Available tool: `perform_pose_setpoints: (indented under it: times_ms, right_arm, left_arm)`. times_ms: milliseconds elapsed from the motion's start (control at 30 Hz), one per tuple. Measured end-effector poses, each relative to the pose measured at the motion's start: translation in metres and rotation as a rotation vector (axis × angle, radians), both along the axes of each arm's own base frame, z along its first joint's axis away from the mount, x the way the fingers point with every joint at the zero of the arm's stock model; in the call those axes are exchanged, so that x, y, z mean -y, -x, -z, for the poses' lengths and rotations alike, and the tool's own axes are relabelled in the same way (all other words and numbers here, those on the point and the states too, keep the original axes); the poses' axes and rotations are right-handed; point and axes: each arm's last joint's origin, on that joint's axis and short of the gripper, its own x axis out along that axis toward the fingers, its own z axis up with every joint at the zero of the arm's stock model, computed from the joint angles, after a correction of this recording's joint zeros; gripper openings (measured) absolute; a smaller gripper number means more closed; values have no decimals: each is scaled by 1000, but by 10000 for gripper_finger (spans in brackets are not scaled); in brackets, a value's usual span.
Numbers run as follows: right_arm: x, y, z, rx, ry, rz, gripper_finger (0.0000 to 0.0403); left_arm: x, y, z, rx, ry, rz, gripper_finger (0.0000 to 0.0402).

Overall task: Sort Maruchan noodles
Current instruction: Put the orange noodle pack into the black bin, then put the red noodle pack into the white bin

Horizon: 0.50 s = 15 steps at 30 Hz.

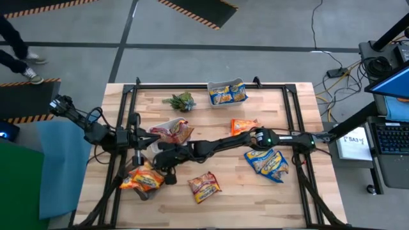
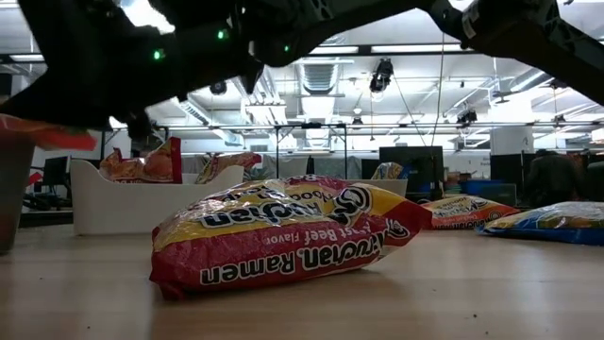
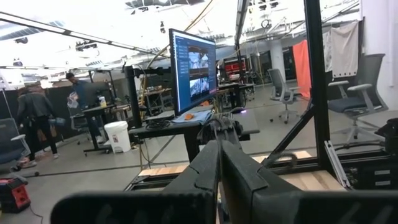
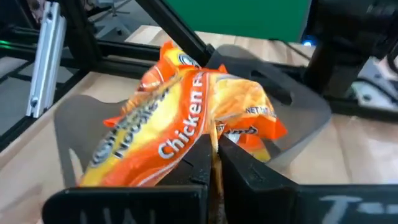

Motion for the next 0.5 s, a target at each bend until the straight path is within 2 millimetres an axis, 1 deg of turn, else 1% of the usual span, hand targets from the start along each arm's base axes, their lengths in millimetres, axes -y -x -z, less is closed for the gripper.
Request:
perform_pose_setpoints:
  times_ms: [100,167,400,500]
  right_arm:
    - [-1,5,-17,1,24,-11,9]
    - [-2,10,-29,-30,31,-16,9]
    - [-6,26,-44,-152,88,-48,9]
    - [-7,39,-52,-255,120,-55,9]
  left_arm:
    - [0,0,0,0,3,1,0]
    - [0,0,0,0,7,2,0]
    - [0,0,0,0,2,0,0]
    - [0,0,0,0,11,2,0]
